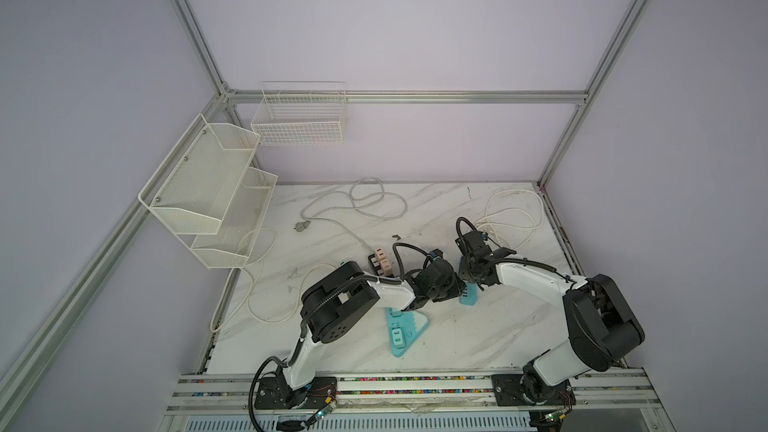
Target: Pull the plug off the socket
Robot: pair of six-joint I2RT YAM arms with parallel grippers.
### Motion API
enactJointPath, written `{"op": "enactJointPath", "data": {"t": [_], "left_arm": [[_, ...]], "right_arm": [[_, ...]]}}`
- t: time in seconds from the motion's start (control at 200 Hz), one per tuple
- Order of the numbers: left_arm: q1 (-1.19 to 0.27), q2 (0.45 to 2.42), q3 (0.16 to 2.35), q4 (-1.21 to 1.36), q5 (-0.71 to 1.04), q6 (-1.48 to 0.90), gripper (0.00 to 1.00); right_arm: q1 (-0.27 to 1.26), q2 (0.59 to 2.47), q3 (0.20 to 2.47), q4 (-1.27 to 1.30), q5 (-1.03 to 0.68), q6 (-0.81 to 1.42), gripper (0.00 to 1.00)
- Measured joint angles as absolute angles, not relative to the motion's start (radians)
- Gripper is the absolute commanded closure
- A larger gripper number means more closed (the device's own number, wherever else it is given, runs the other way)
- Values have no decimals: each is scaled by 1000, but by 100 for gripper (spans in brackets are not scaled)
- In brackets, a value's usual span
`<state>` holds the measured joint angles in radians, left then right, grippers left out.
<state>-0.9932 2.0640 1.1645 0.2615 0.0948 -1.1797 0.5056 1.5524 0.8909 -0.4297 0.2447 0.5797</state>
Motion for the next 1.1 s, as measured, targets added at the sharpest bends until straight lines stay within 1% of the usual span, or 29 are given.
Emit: {"op": "enactJointPath", "data": {"t": [0.125,0.22,0.565,0.695,0.86,1.1], "left_arm": [[-998,2062,1165,252,84,-1185,78],[-998,2061,1165,249,86,-1185,78],[-1011,2041,1168,192,58,-1185,79],[-1016,2041,1168,189,46,-1185,79],[-1017,2041,1172,175,43,-1187,79],[-1018,2041,1173,168,40,-1190,79]], "right_arm": [[499,1548,891,-432,233,579,81],[495,1546,891,-437,224,579,83],[508,1552,910,-465,213,579,85],[491,1549,910,-469,190,578,88],[519,1553,924,-484,225,586,88],[500,1546,926,-491,205,589,89]]}}
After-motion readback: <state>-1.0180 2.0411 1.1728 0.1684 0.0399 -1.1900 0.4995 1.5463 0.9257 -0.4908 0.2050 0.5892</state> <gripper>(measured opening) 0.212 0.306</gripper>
